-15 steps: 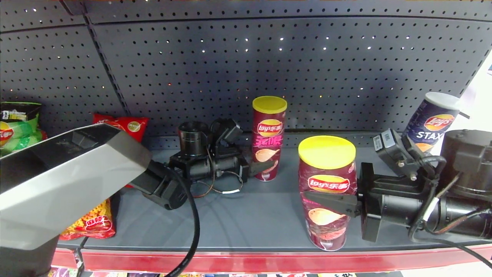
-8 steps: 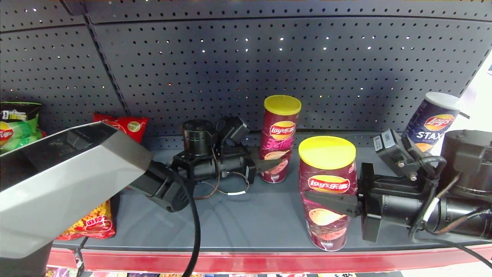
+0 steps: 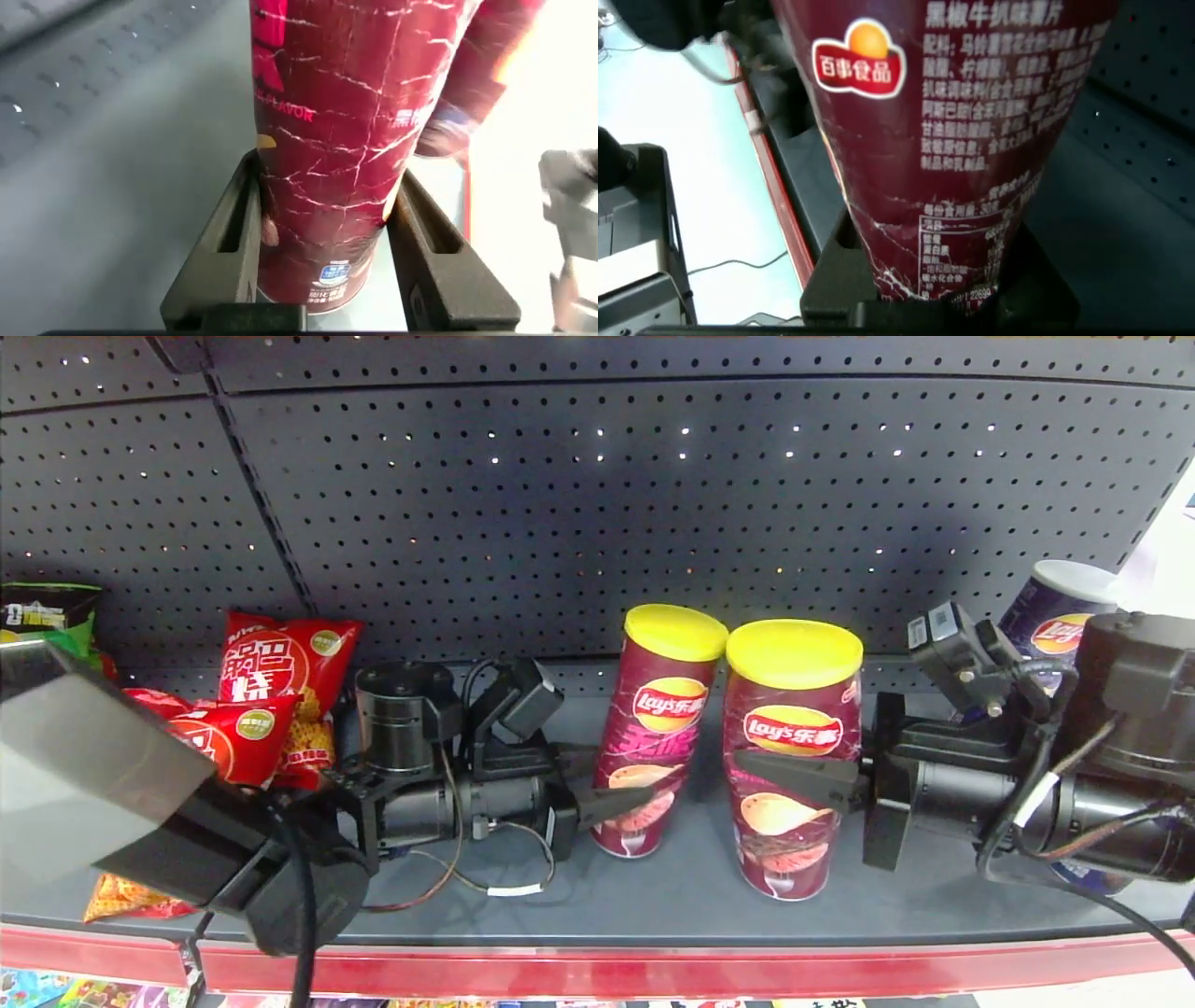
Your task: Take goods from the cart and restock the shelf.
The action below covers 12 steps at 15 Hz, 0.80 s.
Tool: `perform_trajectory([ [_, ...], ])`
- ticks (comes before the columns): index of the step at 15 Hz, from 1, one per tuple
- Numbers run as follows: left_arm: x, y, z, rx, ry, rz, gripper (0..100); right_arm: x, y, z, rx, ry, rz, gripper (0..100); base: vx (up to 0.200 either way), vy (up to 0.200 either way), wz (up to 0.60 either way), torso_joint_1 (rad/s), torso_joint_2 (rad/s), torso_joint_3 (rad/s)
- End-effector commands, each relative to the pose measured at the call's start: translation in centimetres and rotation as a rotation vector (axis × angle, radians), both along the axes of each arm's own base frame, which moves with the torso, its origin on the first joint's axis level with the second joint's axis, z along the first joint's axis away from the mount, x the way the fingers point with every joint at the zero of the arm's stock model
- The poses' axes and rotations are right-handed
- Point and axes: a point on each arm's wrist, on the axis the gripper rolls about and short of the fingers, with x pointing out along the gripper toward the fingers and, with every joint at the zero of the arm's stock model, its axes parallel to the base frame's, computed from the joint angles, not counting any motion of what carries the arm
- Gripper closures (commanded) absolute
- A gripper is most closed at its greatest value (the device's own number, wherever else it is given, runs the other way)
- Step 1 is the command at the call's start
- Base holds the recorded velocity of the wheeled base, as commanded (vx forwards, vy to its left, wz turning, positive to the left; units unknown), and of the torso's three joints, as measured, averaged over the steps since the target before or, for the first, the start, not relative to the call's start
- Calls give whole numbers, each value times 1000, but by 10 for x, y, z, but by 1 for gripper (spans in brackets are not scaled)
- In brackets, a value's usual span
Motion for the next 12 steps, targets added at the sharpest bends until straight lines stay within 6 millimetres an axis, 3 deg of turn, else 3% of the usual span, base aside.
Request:
perform_trajectory([
  [1, -25, 1, 8, -4, 8, -16, 100, 8, -1, 7, 17, -13, -27, 100, 0, 0, 0, 0, 0, 0],
  [8, -27, -13, 0, 6, 41, -28, 100, 25, -20, 9, 44, -26, -139, 100, 0, 0, 0, 0, 0, 0],
  [12, -24, -16, -3, 7, 48, -31, 100, 33, -18, 9, 44, -26, -145, 100, 0, 0, 0, 0, 0, 0],
])
